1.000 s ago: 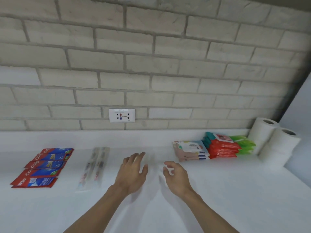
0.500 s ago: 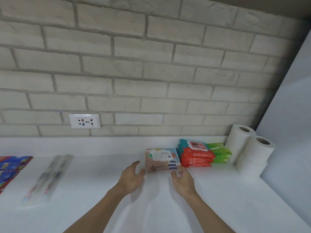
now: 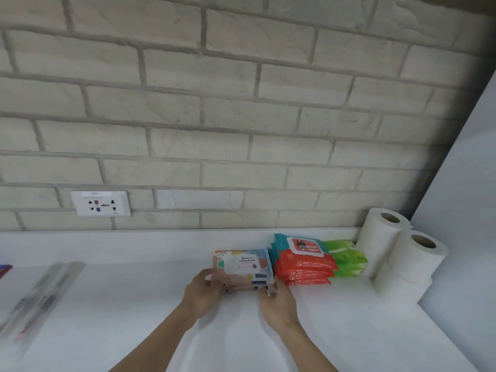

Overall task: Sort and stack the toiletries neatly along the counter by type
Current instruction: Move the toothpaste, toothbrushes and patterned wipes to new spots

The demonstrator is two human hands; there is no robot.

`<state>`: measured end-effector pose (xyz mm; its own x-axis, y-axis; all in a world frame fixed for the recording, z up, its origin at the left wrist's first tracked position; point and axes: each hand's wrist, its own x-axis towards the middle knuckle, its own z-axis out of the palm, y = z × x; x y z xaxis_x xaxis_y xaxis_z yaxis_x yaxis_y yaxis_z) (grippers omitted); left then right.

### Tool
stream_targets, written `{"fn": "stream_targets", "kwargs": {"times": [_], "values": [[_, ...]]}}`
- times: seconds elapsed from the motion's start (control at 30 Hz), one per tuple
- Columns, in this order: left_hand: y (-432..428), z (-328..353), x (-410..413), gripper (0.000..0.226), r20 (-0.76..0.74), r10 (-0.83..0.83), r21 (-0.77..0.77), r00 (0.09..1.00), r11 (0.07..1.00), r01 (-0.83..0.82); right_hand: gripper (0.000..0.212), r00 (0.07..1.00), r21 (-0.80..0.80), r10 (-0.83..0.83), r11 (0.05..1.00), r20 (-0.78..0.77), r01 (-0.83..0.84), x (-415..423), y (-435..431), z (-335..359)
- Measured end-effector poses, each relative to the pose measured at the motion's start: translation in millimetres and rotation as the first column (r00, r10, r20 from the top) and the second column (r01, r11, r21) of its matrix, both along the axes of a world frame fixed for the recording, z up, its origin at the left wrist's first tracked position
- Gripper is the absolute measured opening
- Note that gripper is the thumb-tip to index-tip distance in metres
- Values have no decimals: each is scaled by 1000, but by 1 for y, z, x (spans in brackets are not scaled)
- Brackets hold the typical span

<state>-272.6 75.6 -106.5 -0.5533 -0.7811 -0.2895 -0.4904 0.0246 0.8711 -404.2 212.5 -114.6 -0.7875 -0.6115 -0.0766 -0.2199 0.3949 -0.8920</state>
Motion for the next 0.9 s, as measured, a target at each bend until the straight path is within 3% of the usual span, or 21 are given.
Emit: {"fn": "stream_targets", "kwargs": {"times": [0.13,0.3,0.5,0.73,0.9], "values": [[-4,-10,-15,45,-37,69,32,997,997,-68,33,1000,14,16,1000,5,-16,-4,-3,-4],[-2,-10,-26,56,-37,143,11,989,990,-142,27,998,62,30,998,-52,-27,-12,-9,-6],[-7,-8,-30,45,-15,201,-31,979,979,-202,31,992,83,59,995,-114,-50,-7,-17,-7],[-19,-12,-7,42,9,235,-94,972,968,-233,14,978,121,104,989,-180,-83,-2,-30,-4],[-25,-8,9,36,-8,223,-117,975,968,-222,23,962,171,116,982,-246,-75,3,-50,2]]}}
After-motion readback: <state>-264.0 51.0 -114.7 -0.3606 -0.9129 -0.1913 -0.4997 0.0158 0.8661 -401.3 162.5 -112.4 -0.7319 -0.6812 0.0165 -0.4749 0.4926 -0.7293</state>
